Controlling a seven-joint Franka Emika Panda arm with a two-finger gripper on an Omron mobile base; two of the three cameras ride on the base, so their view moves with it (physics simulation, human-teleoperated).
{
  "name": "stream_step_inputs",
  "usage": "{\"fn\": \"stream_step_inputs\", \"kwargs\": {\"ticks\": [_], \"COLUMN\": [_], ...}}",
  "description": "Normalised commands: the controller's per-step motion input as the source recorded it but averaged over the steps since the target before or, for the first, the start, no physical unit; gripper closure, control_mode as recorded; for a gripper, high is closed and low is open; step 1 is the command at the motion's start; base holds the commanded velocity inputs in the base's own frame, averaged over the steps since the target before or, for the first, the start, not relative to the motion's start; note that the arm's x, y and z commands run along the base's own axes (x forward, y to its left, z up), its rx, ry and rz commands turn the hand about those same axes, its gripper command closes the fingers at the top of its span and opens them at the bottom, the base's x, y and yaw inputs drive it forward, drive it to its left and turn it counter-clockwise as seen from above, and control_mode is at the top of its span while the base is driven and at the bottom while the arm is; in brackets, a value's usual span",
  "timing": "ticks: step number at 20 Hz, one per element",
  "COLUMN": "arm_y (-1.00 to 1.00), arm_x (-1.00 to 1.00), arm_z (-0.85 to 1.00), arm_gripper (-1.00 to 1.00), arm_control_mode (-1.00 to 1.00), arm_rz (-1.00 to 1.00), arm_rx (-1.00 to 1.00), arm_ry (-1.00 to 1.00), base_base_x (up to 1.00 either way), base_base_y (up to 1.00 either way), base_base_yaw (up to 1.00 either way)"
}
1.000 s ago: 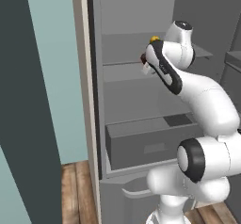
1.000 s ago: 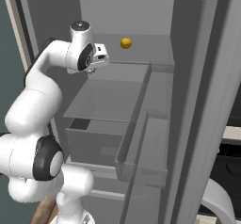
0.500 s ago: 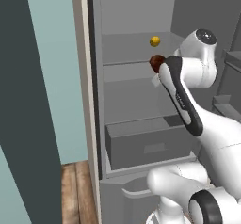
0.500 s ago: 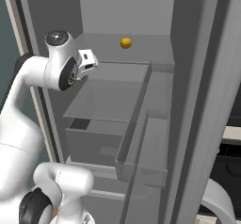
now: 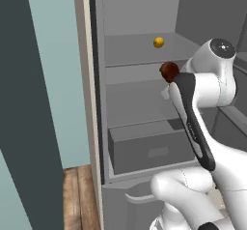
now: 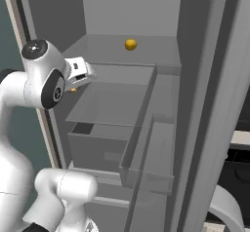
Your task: Place one lemon and one steak in each tupperware on the nearby counter, to pack two identical lunches.
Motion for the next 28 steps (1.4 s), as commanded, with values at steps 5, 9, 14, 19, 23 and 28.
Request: {"fn": "stream_step_inputs", "kwargs": {"ticks": [5,9,14,19,23,28], "arm_y": [0.00,0.00,0.00,0.00,0.00,0.00], "arm_x": [-0.27,0.00,0.00,0.00,0.00,0.00], "arm_z": [0.00,0.00,0.00,0.00,0.00,0.00], "arm_gripper": [1.00,1.00,1.00,1.00,1.00,1.00], "arm_control_mode": [1.00,1.00,1.00,1.00,1.00,1.00], "arm_rz": [-0.08,0.00,0.00,0.00,0.00,0.00], "arm_rx": [-0.02,0.00,0.00,0.00,0.00,0.00], "arm_ry": [-0.01,0.00,0.00,0.00,0.00,0.00], "base_base_x": [-0.50,-1.00,-1.00,-1.00,-1.00,-0.69], "base_base_y": [0.00,0.00,0.00,0.00,0.00,0.00], "base_base_yaw": [-0.08,-0.08,-0.05,-0.06,-0.06,0.00]}}
